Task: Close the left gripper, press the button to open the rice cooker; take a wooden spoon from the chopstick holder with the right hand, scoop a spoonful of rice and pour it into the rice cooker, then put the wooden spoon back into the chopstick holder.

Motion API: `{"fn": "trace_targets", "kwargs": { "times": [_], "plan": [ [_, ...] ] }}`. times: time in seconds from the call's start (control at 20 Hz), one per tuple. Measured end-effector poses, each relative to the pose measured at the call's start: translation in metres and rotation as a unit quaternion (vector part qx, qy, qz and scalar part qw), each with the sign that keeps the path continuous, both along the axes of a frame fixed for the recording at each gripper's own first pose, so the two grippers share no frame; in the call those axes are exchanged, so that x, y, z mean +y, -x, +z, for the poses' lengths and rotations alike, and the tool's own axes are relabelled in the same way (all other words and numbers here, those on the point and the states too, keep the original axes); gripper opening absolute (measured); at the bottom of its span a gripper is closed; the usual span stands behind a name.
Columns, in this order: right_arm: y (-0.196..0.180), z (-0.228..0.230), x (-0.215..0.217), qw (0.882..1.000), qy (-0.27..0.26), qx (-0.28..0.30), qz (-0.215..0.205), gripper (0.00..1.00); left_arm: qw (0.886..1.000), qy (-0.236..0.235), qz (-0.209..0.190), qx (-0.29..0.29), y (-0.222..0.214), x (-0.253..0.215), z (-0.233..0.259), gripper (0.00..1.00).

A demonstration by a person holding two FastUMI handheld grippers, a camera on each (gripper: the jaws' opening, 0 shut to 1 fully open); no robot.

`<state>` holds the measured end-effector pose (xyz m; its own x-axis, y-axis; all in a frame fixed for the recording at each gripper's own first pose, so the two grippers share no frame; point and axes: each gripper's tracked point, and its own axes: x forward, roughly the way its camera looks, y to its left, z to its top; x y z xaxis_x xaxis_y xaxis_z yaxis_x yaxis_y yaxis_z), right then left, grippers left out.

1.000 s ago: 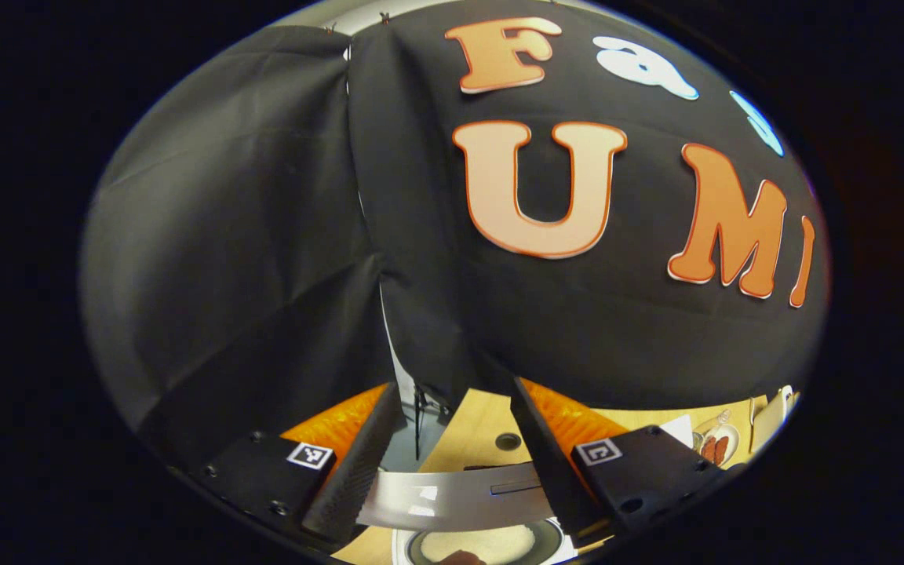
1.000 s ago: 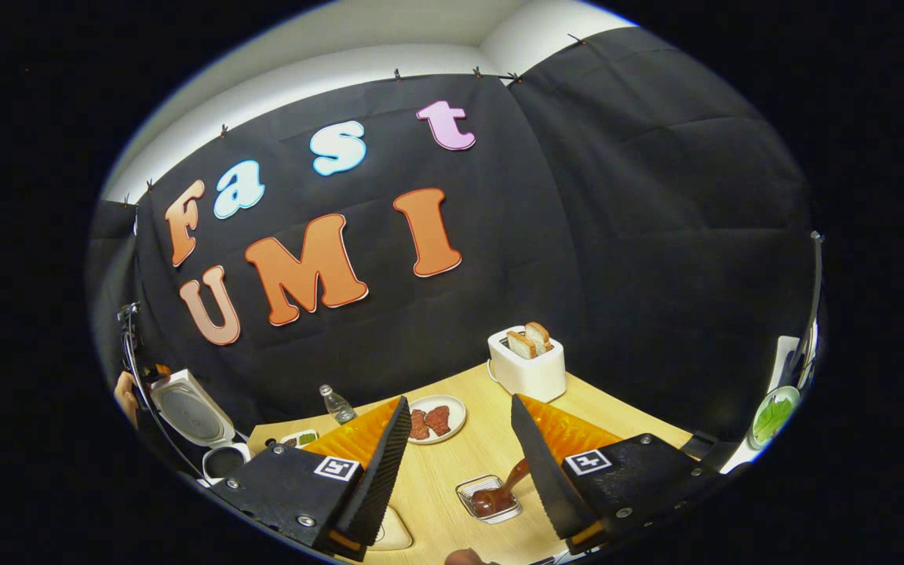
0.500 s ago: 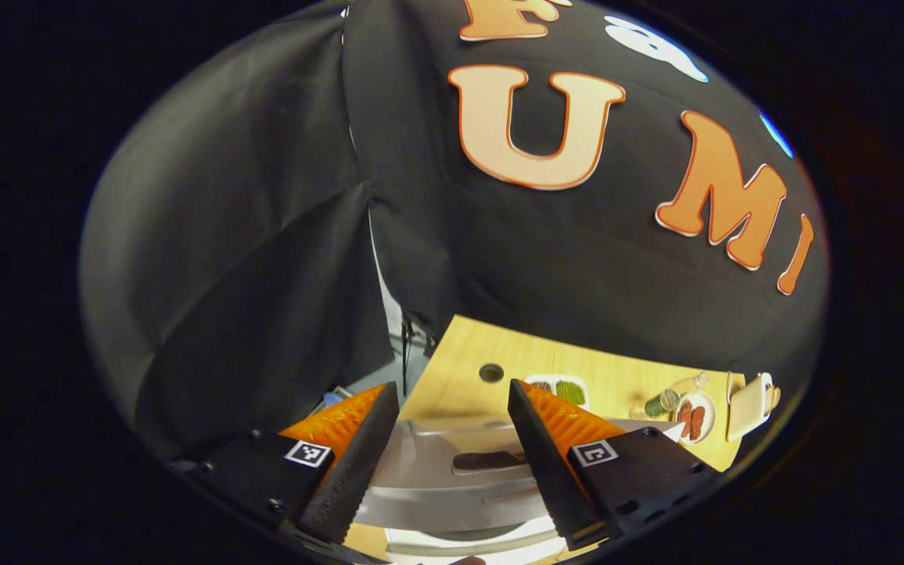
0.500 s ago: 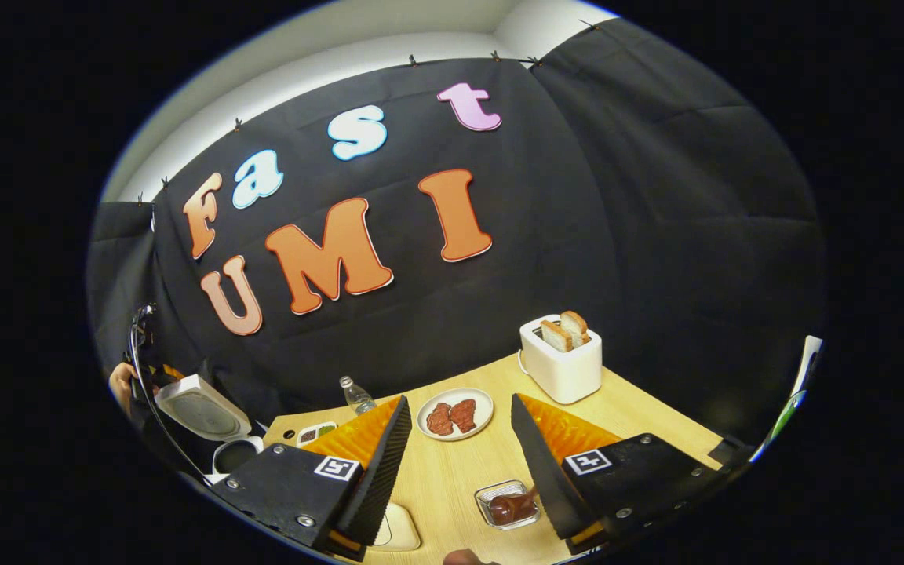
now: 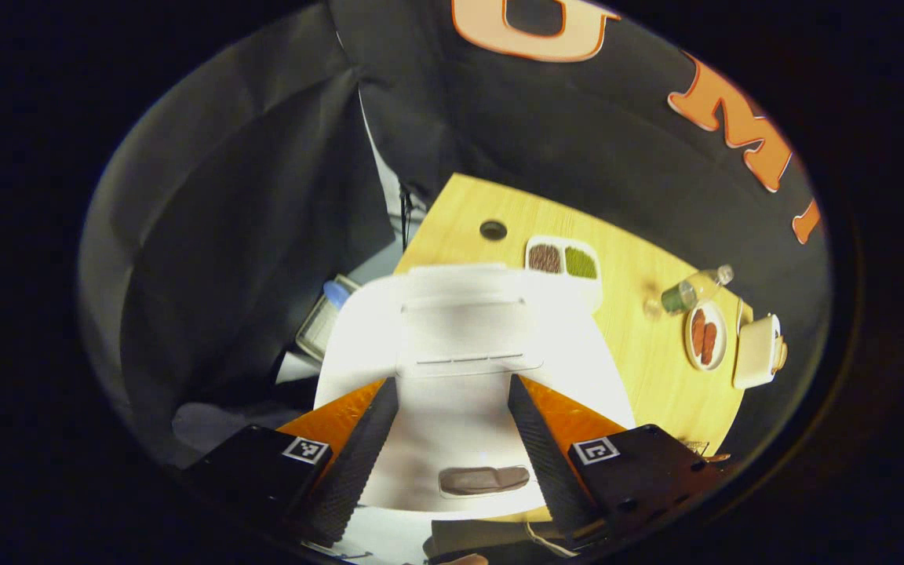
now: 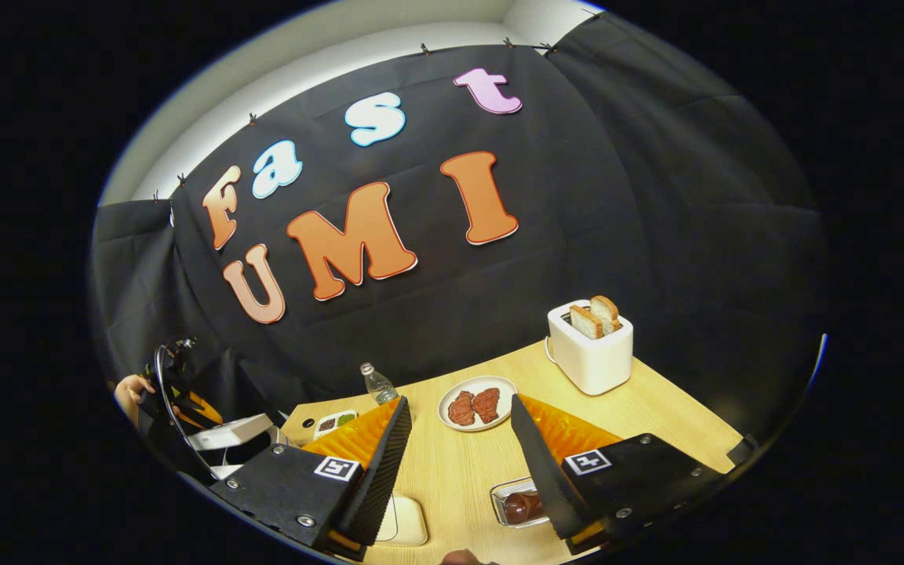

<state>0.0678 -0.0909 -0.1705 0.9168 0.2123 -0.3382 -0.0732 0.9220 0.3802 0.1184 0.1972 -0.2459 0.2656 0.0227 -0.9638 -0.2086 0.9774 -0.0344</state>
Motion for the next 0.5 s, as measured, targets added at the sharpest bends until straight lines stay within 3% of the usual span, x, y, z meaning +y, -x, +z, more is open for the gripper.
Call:
{"fn": "trace_targets", "kwargs": {
  "times": [0.15,0.2,0.25,0.5],
  "plan": [
    [-0.003,-0.001,0.004,1.000,0.004,-0.001,0.013,0.81,0.999,0.006,0.015,0.032,0.017,-0.009,-0.034,0.97],
    [-0.003,-0.003,0.006,1.000,0.010,0.002,0.021,0.81,1.000,-0.002,0.022,0.005,0.004,-0.004,-0.034,0.98],
    [-0.004,-0.004,0.006,0.999,0.019,0.004,0.027,0.80,0.999,0.004,0.021,0.023,0.013,-0.010,-0.041,0.96],
    [-0.011,0.012,0.021,0.998,0.041,-0.019,0.052,0.80,1.000,-0.003,0.018,-0.020,0.013,-0.011,-0.036,0.95]
  ]
}}
